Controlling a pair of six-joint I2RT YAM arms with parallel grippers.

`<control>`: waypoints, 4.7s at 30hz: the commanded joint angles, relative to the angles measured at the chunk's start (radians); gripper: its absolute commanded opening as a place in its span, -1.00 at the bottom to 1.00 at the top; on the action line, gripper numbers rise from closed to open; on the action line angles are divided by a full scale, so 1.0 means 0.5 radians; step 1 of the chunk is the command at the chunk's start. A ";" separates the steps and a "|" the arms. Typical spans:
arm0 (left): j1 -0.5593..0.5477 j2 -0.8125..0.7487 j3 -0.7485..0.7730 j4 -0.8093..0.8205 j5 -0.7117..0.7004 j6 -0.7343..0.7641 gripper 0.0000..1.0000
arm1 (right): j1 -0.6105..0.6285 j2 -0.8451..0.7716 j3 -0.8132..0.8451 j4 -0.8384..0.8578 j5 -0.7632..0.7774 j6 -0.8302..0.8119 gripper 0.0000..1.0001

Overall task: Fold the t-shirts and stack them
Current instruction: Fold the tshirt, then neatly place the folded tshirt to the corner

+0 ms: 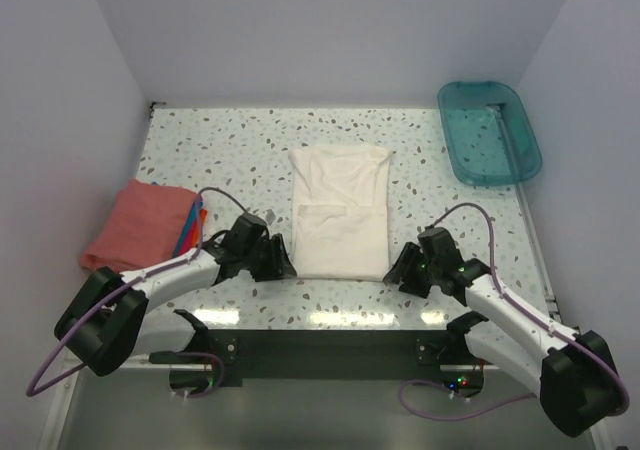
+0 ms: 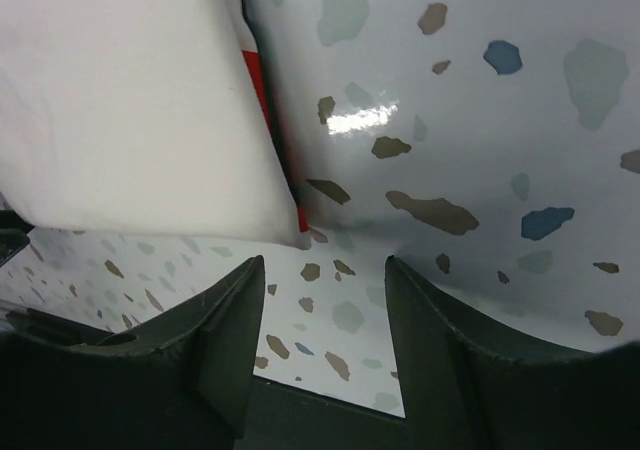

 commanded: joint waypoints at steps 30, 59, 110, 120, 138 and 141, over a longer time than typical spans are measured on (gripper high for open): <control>-0.039 0.208 -0.084 0.311 0.033 -0.123 -0.65 | 0.004 0.209 -0.175 0.497 -0.032 0.262 -0.58; -0.177 -0.606 0.501 -0.661 -0.337 -0.012 -1.00 | 0.139 -0.298 0.724 -0.573 -0.014 -0.551 -1.00; 0.734 1.266 1.711 0.244 0.018 0.350 0.61 | -0.462 2.019 2.330 -0.034 0.228 -0.972 0.64; 0.612 1.340 1.625 0.128 0.089 0.467 0.73 | -0.407 2.144 2.130 0.098 0.250 -1.042 0.73; 0.385 1.653 1.775 -0.130 -0.276 0.384 0.44 | -0.407 2.310 2.277 0.120 0.158 -1.033 0.69; 0.323 1.674 1.769 -0.106 -0.322 0.326 0.28 | -0.407 2.338 2.323 0.117 0.136 -1.033 0.69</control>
